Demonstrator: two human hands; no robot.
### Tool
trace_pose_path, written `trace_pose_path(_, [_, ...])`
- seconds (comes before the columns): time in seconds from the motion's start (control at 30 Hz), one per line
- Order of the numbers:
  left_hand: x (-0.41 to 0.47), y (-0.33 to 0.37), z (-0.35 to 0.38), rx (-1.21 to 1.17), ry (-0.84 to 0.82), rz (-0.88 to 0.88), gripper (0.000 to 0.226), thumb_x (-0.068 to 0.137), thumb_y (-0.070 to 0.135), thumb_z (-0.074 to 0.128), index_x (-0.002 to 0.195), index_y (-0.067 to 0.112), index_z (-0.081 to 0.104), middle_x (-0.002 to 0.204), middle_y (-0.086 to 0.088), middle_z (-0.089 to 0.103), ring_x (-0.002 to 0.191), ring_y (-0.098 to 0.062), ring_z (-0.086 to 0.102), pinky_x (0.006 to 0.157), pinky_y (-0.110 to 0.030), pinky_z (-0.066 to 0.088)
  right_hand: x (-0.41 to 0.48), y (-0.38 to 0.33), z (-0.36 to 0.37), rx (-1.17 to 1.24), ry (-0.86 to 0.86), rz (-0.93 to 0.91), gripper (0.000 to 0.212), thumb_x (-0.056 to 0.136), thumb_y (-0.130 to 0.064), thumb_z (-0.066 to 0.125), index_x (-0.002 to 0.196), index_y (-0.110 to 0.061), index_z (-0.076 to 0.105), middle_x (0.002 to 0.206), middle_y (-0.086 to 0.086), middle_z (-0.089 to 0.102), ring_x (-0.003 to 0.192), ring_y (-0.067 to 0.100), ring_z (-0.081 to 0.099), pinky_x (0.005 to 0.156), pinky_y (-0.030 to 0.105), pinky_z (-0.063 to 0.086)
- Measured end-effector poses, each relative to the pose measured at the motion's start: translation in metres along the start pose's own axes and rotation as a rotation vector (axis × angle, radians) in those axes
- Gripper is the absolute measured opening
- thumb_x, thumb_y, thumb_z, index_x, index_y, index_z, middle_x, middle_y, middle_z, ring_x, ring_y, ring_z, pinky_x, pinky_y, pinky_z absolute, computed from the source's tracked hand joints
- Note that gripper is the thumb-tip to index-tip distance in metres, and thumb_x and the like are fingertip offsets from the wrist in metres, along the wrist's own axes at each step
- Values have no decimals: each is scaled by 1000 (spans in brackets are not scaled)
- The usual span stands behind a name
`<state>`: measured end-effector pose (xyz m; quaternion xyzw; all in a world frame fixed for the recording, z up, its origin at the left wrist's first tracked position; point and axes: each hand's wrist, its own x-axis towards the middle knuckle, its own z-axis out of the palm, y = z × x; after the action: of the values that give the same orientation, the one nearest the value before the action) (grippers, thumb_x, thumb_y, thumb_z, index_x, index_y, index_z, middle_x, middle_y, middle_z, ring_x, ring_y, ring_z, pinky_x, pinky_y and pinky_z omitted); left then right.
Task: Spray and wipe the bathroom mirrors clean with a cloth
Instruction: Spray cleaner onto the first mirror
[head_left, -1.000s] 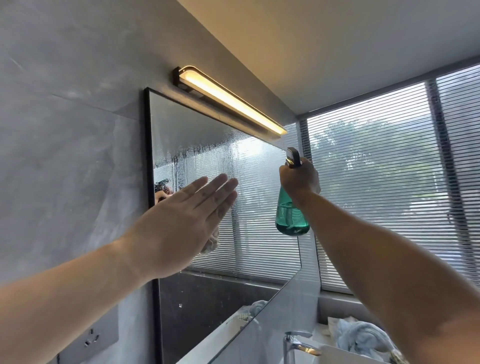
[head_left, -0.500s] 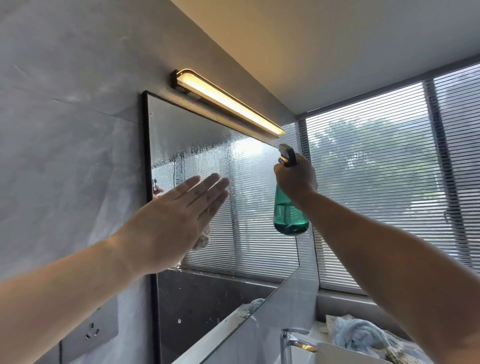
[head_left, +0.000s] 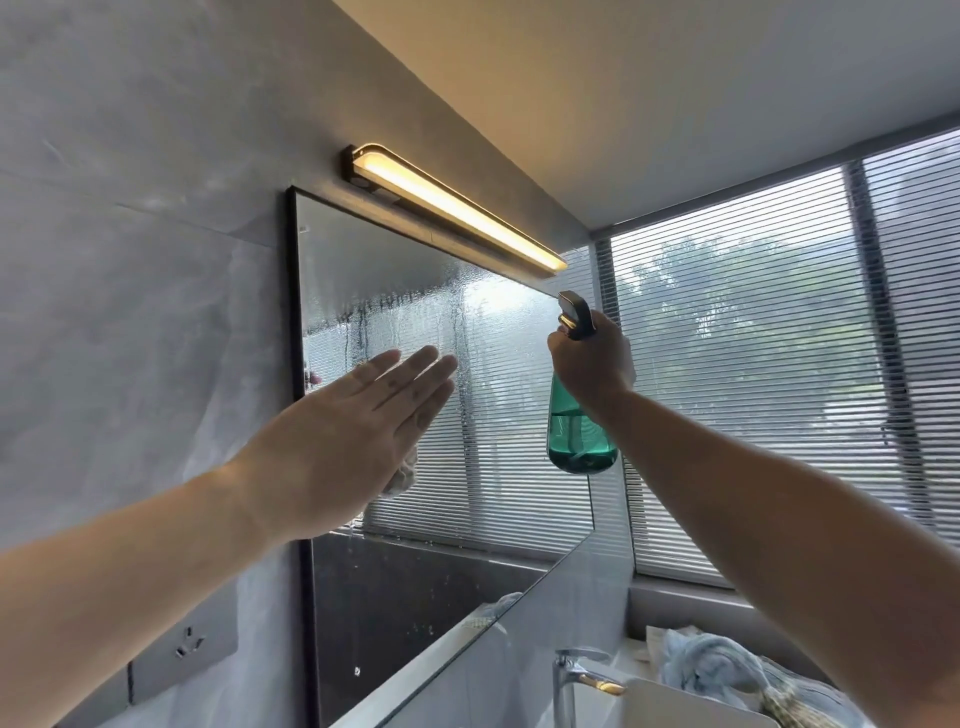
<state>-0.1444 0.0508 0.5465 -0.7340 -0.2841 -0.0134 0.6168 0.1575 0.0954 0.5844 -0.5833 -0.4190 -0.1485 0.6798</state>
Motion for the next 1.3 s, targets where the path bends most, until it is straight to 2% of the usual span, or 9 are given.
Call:
trace_pose_path(0.27, [2,-7,14,-102,237,-47,75,87,22,-35,154,-5,-18,159,-23,-36,150,-37,-29,122,-46,-22,12,-19,-5,205,-48,68,23,70,-30,57,85,-19,70,75,2,73,77,28,71,73,48,61])
trace_pose_path(0.33, [6,-7,15,-127,364,-60,78,94,24,-32,157,-6,1,166,-25,-15,155,-38,-10,127,-46,-10,17,-27,-6,233,-64,80,19,72,-27,59,84,-18,71,75,2,74,79,29,74,72,47,62])
trace_pose_path(0.43, [4,-10,22,-63,331,-42,76,89,27,-23,157,-4,-8,162,-22,-26,152,-36,-21,124,-44,-18,29,-42,-12,259,-55,100,16,75,-23,61,86,-18,72,77,2,74,80,27,76,72,46,63])
trace_pose_path(0.57, [6,-15,25,-95,392,-69,68,98,28,11,155,-4,26,166,-22,13,155,-38,14,127,-47,2,45,-59,-22,246,-70,125,23,82,-15,59,102,-12,71,84,5,74,77,22,72,60,33,56])
trace_pose_path(0.7, [9,-15,24,-138,466,-73,54,106,19,20,152,-6,35,164,-23,22,152,-38,24,126,-51,17,51,-62,-26,264,-89,140,33,72,-20,60,102,-13,70,87,6,76,82,23,76,72,39,63])
trace_pose_path(0.97, [10,-16,23,-104,386,-71,75,92,29,-7,159,1,10,168,-17,-3,155,-34,-3,123,-47,-3,66,-76,-40,346,-73,171,12,79,-7,68,87,-14,63,87,4,71,84,24,75,78,39,65])
trace_pose_path(1.13, [5,-15,7,-80,210,-39,80,75,31,-28,150,3,-29,154,-15,-44,143,-31,-40,111,-42,-30,85,-80,-37,362,-94,162,46,64,-15,68,110,-8,67,95,8,74,89,29,75,83,47,65])
trace_pose_path(1.2, [4,-17,12,-100,226,-61,80,78,30,-26,153,1,-24,157,-17,-40,145,-32,-36,113,-43,-28,74,-90,-37,374,-104,165,39,72,-10,69,111,-7,66,96,7,73,92,27,73,85,43,64])
trace_pose_path(1.3, [4,-19,28,-104,351,-87,72,96,25,-15,159,-1,10,167,-19,-6,155,-35,-5,121,-47,-9,70,-97,-35,385,-130,161,23,79,-7,68,101,-8,63,99,7,70,95,25,69,85,39,62])
